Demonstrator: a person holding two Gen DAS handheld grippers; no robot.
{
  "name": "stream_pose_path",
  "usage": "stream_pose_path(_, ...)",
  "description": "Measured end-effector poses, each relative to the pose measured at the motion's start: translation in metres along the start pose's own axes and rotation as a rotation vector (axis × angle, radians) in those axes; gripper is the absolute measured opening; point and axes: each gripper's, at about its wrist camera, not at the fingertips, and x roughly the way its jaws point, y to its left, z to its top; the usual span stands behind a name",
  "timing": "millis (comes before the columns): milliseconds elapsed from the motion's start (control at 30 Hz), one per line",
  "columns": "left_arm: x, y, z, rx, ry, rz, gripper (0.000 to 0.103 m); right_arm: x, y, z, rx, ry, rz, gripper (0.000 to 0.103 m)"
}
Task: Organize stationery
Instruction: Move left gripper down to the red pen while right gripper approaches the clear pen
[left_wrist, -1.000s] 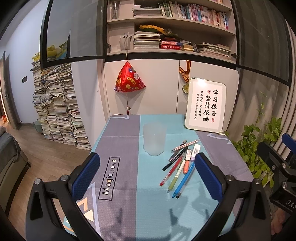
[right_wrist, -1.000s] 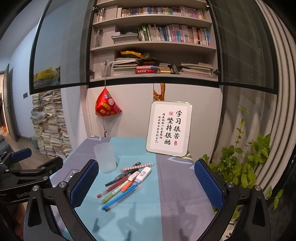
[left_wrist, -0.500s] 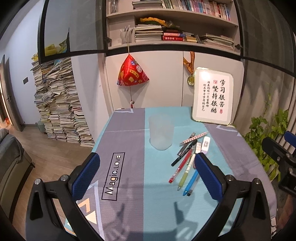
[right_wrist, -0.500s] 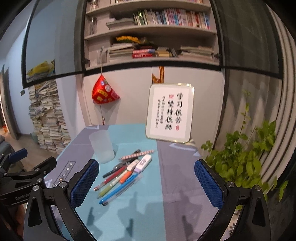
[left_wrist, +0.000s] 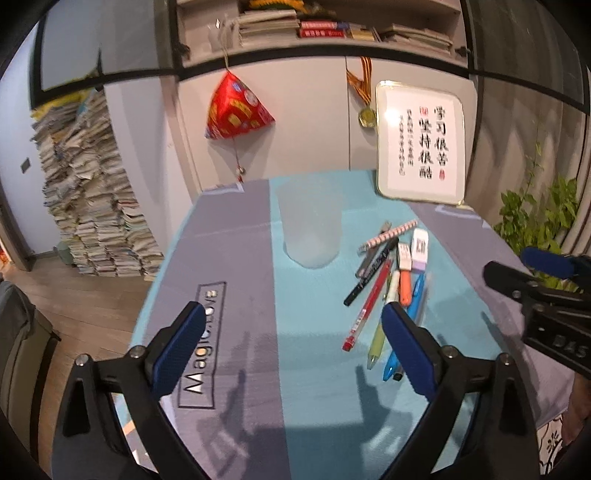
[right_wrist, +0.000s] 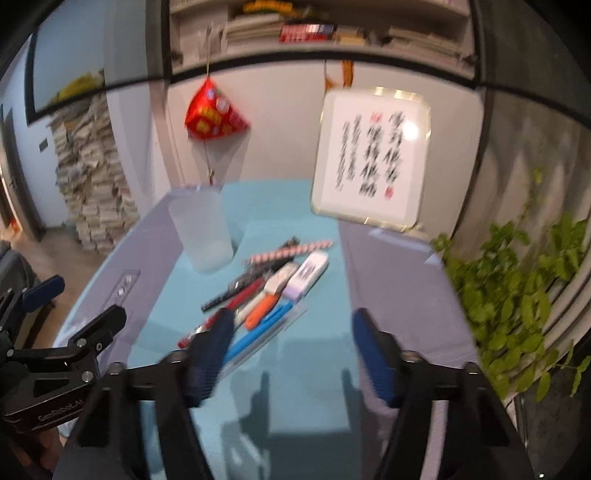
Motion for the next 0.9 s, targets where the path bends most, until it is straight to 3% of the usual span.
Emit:
stream_pose_path(33,0.005,0.0,-0.001,0.001,0.01,-0.011,0.091,0.006,0.001,-0.001,0.001,0.019,0.006,0.051)
stream_pose_path(167,0.027,0.0,-0.004,0.01,0.068,-0.071,0.073,0.034,0.006,-0.003,0.013,0.105,0.035,0.041)
stream_pose_path(400,0.057,-0.01,-0.011,0.054,0.146,-0.144,0.068,0.067,0.019,-0.006,0.005,0.195,0.042,0.041)
stream_pose_path(600,0.069,-0.015,-0.014,0.085,0.163,-0.156,0.067,0.088,0.019,-0.013,0.025,0.273,0.026,0.041)
stream_pose_path(733,0.077,-0.016,-0.015,0.085,0.179,-0.154,0.064,0.09,0.018,-0.013,0.035,0.272,0.023,0.041)
stream_pose_path(800,0.08,-0.017,-0.016,0.084,0.187,-0.157,0.059,0.091,0.018,-0.013,0.03,0.268,0.021,0.041)
stream_pose_path(900,0.088,-0.019,-0.016,0.072,0.219,-0.184,0.04,0.091,0.022,-0.013,0.015,0.261,0.009,0.041)
